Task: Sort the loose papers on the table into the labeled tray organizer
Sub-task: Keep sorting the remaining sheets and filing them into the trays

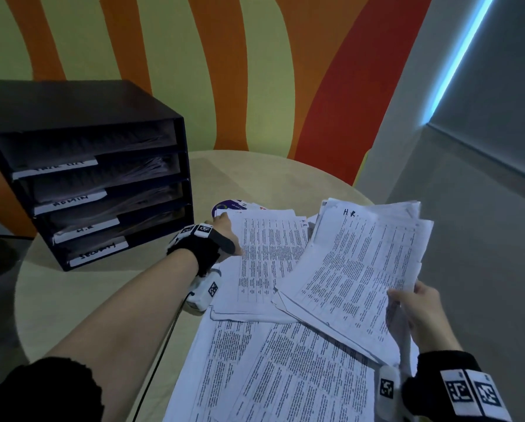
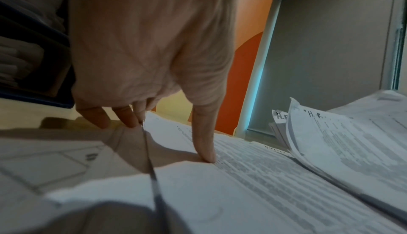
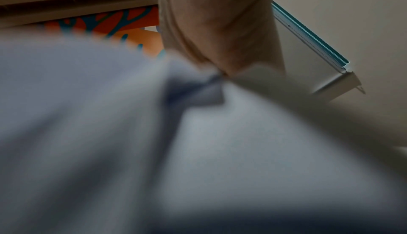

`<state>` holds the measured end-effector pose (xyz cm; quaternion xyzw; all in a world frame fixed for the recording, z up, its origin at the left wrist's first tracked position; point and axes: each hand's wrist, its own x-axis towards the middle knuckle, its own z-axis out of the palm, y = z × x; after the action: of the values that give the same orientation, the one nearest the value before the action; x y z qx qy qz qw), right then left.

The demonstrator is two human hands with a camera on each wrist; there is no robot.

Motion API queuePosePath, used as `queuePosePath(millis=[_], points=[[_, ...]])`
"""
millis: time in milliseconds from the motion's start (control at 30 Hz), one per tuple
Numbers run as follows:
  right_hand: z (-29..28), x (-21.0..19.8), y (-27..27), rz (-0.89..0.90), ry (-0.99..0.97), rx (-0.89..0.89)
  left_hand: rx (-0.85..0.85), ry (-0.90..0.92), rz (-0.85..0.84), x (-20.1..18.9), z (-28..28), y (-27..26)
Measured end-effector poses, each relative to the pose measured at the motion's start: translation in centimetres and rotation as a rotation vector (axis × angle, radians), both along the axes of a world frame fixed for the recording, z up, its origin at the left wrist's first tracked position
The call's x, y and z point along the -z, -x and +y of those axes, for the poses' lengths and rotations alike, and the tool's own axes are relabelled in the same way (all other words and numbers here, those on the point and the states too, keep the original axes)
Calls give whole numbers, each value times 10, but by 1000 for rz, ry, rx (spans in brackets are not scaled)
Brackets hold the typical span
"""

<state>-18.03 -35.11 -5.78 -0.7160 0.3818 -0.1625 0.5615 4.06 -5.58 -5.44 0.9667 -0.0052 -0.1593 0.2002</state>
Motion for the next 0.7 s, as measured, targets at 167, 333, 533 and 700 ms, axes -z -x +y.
queuePosePath(millis=[167,333,533,700], points=[[2,6,-4,26,11,-67,9,91,15,5,-5,-9],[2,6,-5,21,-9,-74,0,417,-16,18,-12,-10],[2,5,-3,4,-22,-65,112,472,73,7,-15,0],[-1,7,-2,-8,-37,-46,-120,812,-342,5,7,-9]])
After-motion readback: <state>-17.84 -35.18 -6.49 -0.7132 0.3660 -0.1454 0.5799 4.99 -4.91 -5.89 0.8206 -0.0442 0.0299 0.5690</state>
